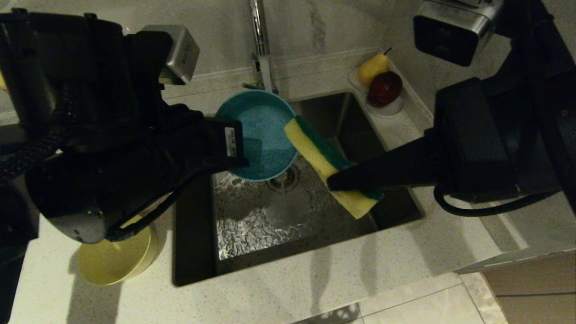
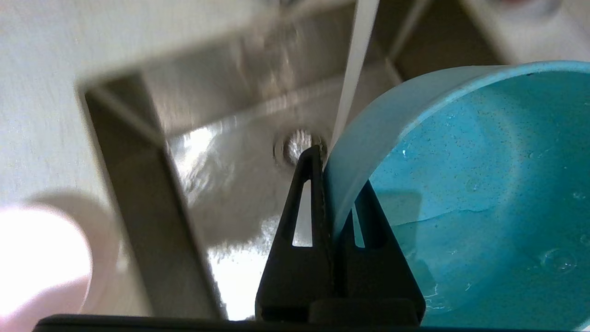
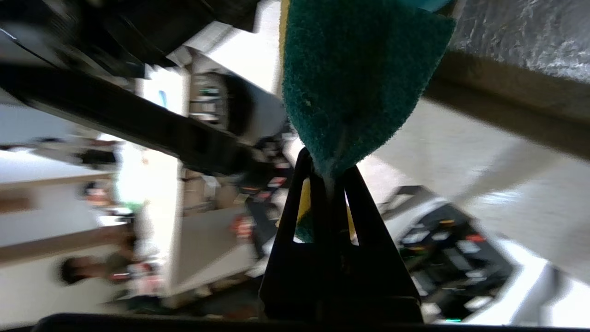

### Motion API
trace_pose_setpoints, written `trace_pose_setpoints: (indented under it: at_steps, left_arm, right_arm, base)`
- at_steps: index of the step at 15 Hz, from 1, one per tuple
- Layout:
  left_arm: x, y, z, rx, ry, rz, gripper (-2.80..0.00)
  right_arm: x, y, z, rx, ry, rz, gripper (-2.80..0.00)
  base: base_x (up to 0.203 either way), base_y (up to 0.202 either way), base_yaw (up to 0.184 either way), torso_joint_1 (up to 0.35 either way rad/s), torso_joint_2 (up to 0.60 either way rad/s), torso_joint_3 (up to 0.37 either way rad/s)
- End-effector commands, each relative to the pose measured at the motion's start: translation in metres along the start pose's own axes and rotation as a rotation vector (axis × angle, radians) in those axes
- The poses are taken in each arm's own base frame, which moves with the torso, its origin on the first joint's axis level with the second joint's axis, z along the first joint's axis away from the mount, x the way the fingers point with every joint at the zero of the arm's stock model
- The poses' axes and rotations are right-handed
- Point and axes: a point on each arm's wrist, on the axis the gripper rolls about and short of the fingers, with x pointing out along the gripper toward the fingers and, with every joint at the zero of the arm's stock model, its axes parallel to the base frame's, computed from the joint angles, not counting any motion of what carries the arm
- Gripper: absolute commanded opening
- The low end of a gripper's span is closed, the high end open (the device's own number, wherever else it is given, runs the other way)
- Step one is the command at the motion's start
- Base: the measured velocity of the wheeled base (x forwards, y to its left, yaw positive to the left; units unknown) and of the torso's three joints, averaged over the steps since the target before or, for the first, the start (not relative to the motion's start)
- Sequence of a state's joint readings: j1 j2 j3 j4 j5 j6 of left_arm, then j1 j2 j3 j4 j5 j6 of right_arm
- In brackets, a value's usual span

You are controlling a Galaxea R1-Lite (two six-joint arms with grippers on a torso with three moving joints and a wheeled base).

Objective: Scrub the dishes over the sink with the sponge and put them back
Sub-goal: Wipe the bowl

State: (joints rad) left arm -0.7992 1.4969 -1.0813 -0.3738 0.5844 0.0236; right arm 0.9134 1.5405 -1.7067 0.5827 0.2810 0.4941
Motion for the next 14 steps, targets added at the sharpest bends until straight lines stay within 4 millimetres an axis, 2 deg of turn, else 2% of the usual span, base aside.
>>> trace_pose_setpoints:
  at_steps: [1, 8, 14]
  left_arm:
    - [0.009, -0.015, -0.009, 0.032, -0.020, -0.014, -2.80]
    - [0.007, -0.019, -0.008, 0.015, -0.053, -0.027, -2.80]
    - [0.004, -0.017, -0.012, 0.013, -0.070, -0.028, -2.80]
  right_arm:
    - [0.019, -0.001, 0.007, 0.045, 0.048, 0.004, -2.80]
    - [0.040, -0.013, 0.014, 0.166, 0.105, -0.012, -2.80]
    - [0.041, -0.032, 0.024, 0.202, 0.079, -0.026, -2.80]
  base:
    - [0.000, 0.000, 0.000, 0.000, 0.00, 0.000]
    - [0.000, 0.000, 0.000, 0.000, 0.00, 0.000]
    - [0.000, 0.000, 0.000, 0.000, 0.00, 0.000]
